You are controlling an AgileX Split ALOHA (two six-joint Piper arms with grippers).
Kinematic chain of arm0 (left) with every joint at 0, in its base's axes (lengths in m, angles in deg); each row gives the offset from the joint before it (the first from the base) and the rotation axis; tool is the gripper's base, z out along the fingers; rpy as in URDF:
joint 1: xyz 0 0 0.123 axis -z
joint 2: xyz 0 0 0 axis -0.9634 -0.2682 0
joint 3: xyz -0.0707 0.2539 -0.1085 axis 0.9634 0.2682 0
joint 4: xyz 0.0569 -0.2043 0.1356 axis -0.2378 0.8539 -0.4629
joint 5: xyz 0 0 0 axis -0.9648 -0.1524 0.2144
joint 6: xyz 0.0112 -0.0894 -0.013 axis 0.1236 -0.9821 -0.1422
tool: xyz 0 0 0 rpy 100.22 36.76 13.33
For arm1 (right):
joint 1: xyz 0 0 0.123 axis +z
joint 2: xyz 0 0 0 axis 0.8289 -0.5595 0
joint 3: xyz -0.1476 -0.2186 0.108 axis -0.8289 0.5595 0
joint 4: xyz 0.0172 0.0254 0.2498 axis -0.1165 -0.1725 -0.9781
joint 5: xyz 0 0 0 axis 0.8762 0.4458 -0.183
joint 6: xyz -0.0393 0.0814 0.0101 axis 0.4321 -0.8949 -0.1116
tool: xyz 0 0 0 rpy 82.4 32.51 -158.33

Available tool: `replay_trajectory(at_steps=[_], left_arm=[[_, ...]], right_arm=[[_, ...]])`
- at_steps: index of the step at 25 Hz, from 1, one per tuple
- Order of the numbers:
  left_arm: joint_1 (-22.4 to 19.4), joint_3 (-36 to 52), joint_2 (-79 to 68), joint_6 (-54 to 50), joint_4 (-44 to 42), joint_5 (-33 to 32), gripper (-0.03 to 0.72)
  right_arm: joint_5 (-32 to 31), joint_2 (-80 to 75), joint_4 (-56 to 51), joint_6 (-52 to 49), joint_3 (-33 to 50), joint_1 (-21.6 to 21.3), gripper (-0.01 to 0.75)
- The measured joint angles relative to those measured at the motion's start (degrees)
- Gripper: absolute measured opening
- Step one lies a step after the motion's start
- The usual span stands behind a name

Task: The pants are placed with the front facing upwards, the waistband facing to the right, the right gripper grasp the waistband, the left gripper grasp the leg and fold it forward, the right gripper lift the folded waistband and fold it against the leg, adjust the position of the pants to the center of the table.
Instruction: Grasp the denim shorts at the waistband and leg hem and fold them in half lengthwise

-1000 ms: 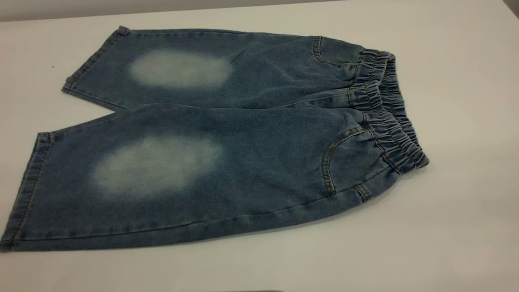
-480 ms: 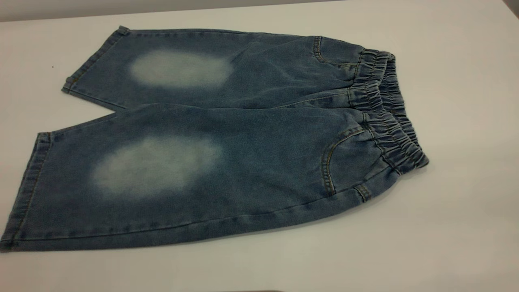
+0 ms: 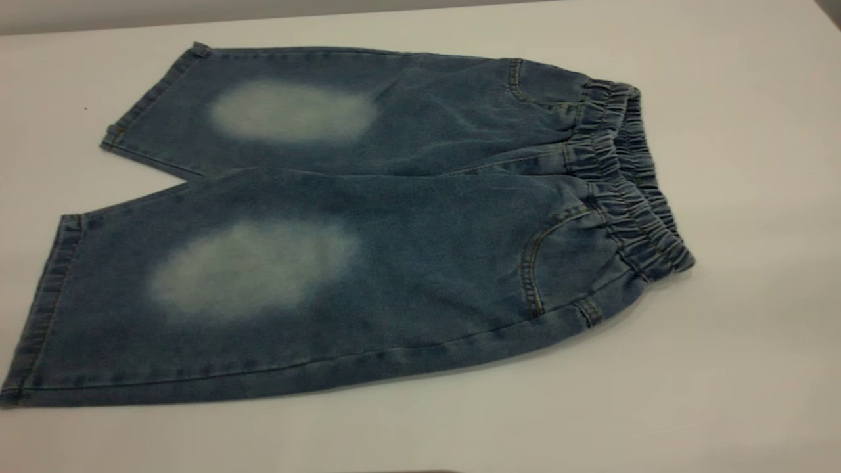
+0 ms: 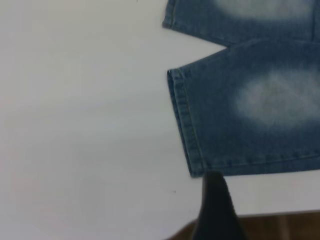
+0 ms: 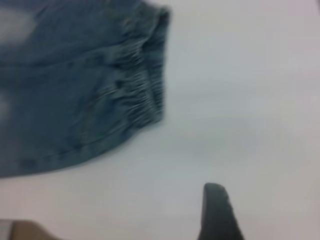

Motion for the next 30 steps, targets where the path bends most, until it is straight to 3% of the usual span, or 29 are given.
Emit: replay_trajectory(at_steps=[9, 21, 26, 30], left_arm=[[0.00, -5.54, -26.52, 7.72, 4.90, 9.71, 0.430], [0.00, -6.96, -56.78, 25.64, 20.00, 20.69, 0.552], [0.84, -7.35, -65.53, 28.70, 21.23, 25.73, 0.555], [4.57, -7.35, -71.85, 29.11, 21.36, 29.75, 0.556]], right_arm=[[13.54, -21.71, -11.35, 8.23, -0.52, 0.00, 0.530], [27.20, -54.03, -36.32, 28.55, -0.55, 0.00, 0.537], [31.52, -66.21, -51.02, 43.21, -0.95, 0.00, 0.537], [32.17, -75.54, -66.57, 57.88, -1.07, 0.00, 0.537]])
